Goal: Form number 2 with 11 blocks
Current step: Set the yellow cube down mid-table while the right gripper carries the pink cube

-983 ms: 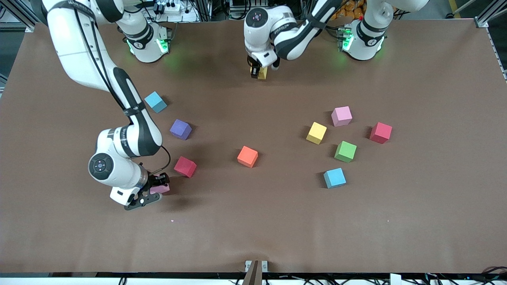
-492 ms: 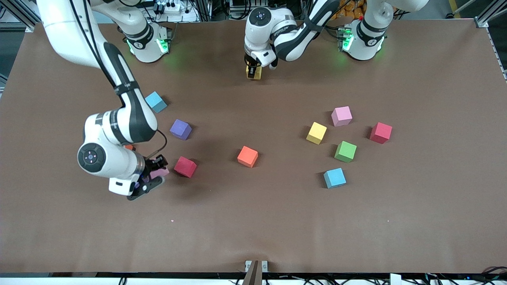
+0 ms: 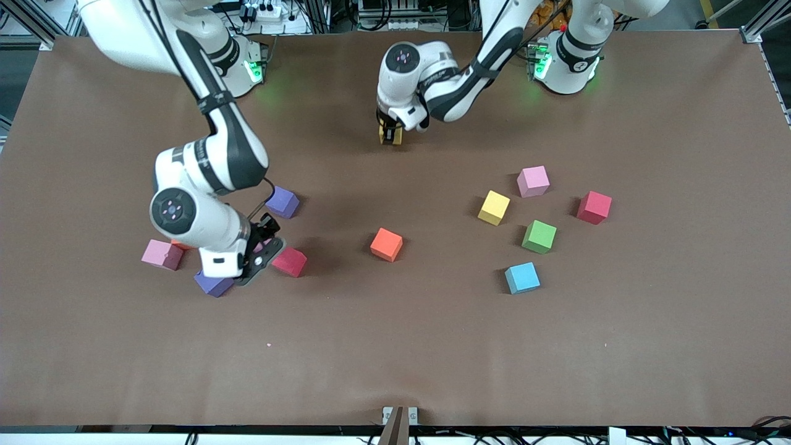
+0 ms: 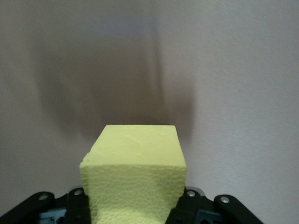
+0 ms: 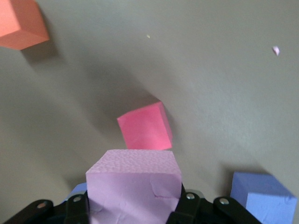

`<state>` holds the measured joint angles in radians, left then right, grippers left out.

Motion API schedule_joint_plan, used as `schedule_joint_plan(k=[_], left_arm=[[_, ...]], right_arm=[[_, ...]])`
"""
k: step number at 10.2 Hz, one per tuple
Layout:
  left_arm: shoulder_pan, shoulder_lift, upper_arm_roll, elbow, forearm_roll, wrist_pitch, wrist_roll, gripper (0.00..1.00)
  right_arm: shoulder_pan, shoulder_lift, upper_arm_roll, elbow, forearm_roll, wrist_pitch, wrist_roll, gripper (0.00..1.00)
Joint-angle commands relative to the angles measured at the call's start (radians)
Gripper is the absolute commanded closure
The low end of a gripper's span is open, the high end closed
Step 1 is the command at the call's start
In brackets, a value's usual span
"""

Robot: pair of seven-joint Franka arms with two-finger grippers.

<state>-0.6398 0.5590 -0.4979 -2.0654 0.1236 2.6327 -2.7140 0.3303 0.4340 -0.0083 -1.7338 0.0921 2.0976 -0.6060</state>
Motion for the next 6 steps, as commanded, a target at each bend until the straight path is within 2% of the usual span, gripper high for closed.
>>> schedule_joint_plan(k=[1,4,6], left_arm=[[-0.075,0.059,0.045,0.099,0.036,-0.043,-0.09,1.0],[-0.181,0.058,0.07,0.09,0.039,-0.049,-0.147,1.0],[-0.198,0.056,0.07,0.083,0.044,-0.049,-0.161,1.0]], right_arm=[[-0.002,-0.118,-0.005,-0.163,0.0,0.064,-0.141,0.53],[0.068,-0.217,-0.005,-0.278,-0.005,0.044,-0.184,0.53],[0.125,-0.305,-0.004,-0.396,-0.003,0.082,-0.181,0.53]])
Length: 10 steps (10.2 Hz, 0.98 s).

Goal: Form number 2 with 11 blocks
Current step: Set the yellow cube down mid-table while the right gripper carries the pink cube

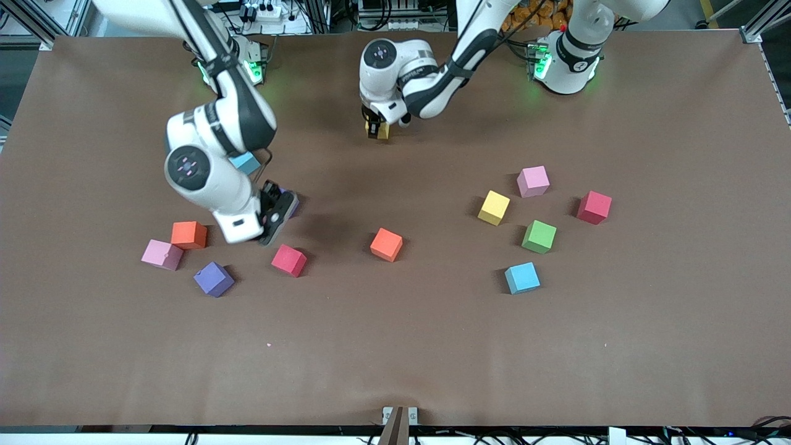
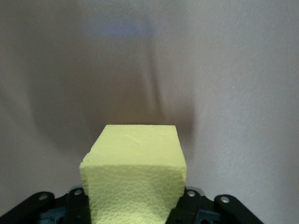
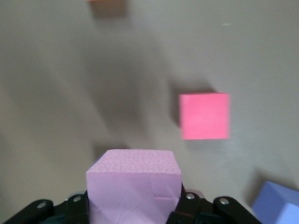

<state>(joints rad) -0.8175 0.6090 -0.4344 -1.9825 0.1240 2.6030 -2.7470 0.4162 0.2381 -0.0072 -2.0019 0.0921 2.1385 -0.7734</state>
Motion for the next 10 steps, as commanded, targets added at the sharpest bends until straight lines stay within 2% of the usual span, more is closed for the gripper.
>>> schedule_joint_plan(k=[1,3,4,5,7,10], left_arm=[[-0.02,0.008,0.011,0.004,0.043,-0.02,-0.128,1.0],[-0.022,0.008,0.032,0.01,0.043,-0.02,-0.129,1.0],[-0.019,0.008,0.037,0.008,0.043,-0.02,-0.131,0.6],[-0.022,0.011,0.039,0.011,0.042,-0.023,-0.134,0.01],[-0.022,-0.014,0.037,0.014,0.043,-0.095,-0.149,0.0],[-0.008,-0.11,0.031,0.014,0.039,-0.199,-0.145,0.0]], right_arm=[[0.077,-0.135,-0.007,-0.161,-0.008,0.06,-0.017,0.53],[0.13,-0.18,-0.005,-0.217,-0.029,0.069,-0.03,0.53],[0.159,-0.221,-0.005,-0.286,-0.029,0.107,-0.03,0.53],[0.167,-0.259,-0.005,-0.37,-0.029,0.189,-0.04,0.53],[0.17,-0.267,-0.004,-0.417,-0.029,0.218,-0.056,0.52],[0.168,-0.302,-0.005,-0.49,-0.028,0.256,-0.069,0.51]])
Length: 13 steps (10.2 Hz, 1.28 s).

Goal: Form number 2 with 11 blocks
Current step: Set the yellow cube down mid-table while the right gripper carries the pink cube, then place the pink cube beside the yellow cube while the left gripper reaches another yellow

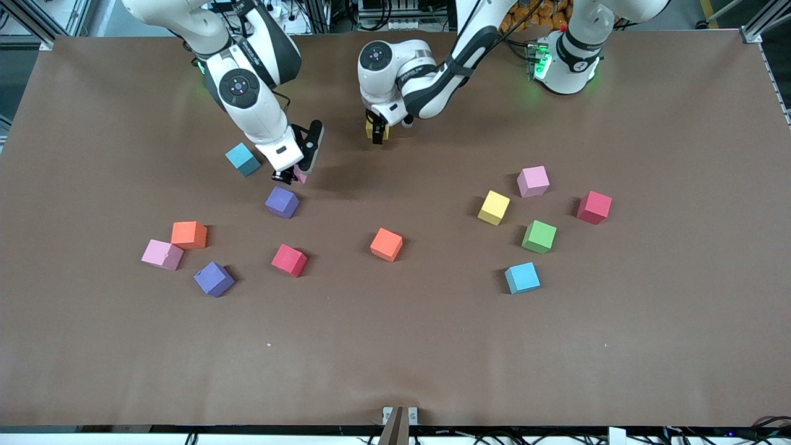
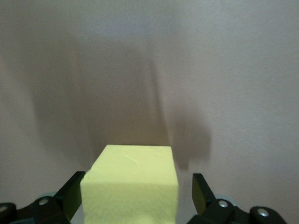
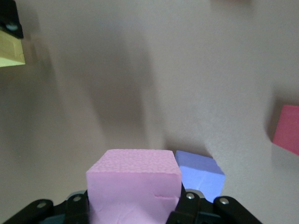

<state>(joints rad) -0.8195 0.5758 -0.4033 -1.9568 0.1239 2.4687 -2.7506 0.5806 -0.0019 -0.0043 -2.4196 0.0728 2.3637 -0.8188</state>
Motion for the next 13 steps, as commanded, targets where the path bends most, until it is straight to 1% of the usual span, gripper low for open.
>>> schedule_joint_plan(k=[1,4,6,8,9,10,12,13], left_arm=[[-0.004,-0.108,-0.002,-0.008,0.034,-0.104,-0.135,0.0],[-0.001,-0.203,-0.006,-0.008,0.026,-0.203,-0.114,0.0],[0.054,-0.223,-0.006,-0.02,0.017,-0.26,0.0,0.0],[0.158,-0.229,-0.006,-0.036,0.017,-0.293,0.148,0.0],[0.236,-0.226,-0.006,-0.039,0.016,-0.318,0.252,0.0],[0.303,-0.223,-0.005,-0.043,0.016,-0.324,0.341,0.0],[0.414,-0.228,-0.005,-0.074,0.019,-0.323,0.501,0.0],[0.471,-0.226,-0.005,-0.077,0.019,-0.323,0.581,0.0]], right_arm=[[0.004,-0.085,-0.008,-0.091,-0.008,0.031,-0.042,0.51],[0.001,-0.124,-0.011,-0.157,-0.008,0.063,-0.102,0.52],[0.008,-0.125,-0.01,-0.205,-0.008,0.123,-0.102,0.52],[0.018,-0.128,-0.008,-0.233,-0.008,0.152,-0.102,0.52],[0.043,-0.141,-0.008,-0.236,-0.008,0.15,-0.092,0.54],[0.091,-0.16,-0.008,-0.249,-0.007,0.152,-0.086,0.55],[0.152,-0.159,-0.008,-0.253,-0.008,0.164,-0.048,0.55],[0.203,-0.155,-0.008,-0.253,-0.008,0.173,-0.001,0.55]])
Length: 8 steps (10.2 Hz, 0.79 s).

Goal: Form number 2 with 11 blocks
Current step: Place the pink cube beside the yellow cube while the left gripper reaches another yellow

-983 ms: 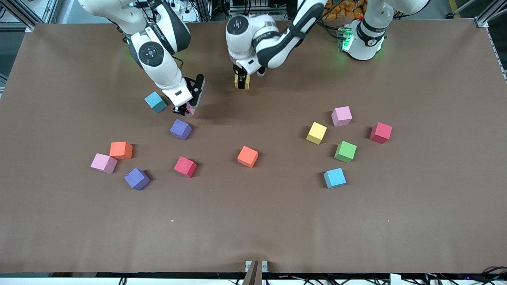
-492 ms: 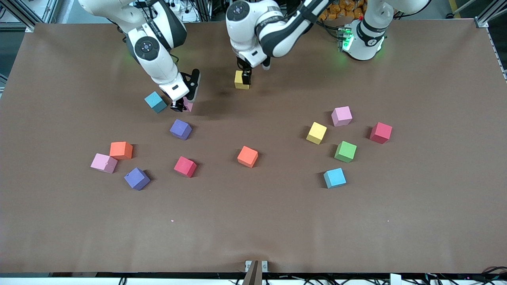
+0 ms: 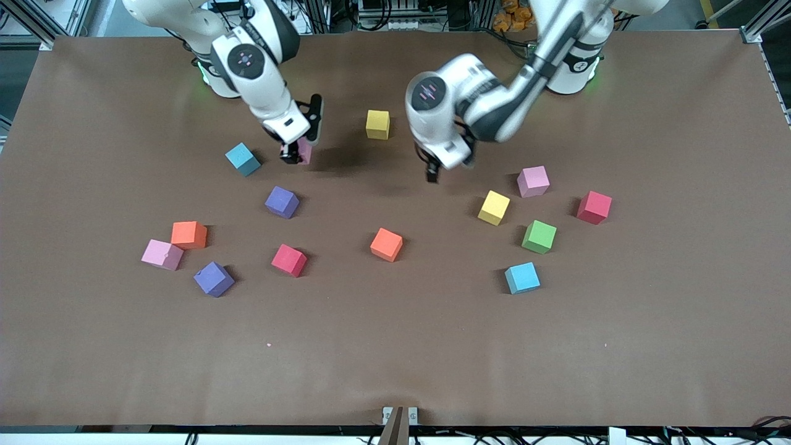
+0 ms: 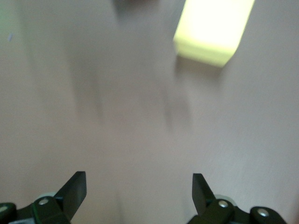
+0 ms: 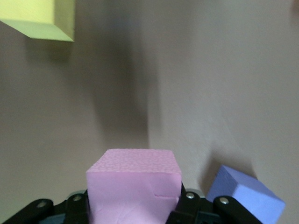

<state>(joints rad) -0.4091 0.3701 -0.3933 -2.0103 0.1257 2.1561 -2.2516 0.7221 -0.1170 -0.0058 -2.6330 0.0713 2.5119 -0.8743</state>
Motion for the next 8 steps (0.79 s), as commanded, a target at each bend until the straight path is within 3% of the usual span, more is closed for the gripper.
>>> schedule_joint_plan(k=[1,4,8], left_arm=[[0.119,-0.022,-0.015,-0.024,0.019,-0.008,0.142,0.0],[0.217,-0.039,-0.015,-0.089,0.031,0.052,0.286,0.0],[0.285,-0.036,-0.015,-0.14,0.095,0.166,0.357,0.0]], right_arm=[[0.104,-0.033,-0.006,-0.039,-0.007,0.034,0.09,0.55],[0.172,0.002,-0.005,-0.038,-0.005,0.054,0.098,0.55],[0.243,0.172,-0.005,-0.016,0.002,0.249,0.127,0.55]])
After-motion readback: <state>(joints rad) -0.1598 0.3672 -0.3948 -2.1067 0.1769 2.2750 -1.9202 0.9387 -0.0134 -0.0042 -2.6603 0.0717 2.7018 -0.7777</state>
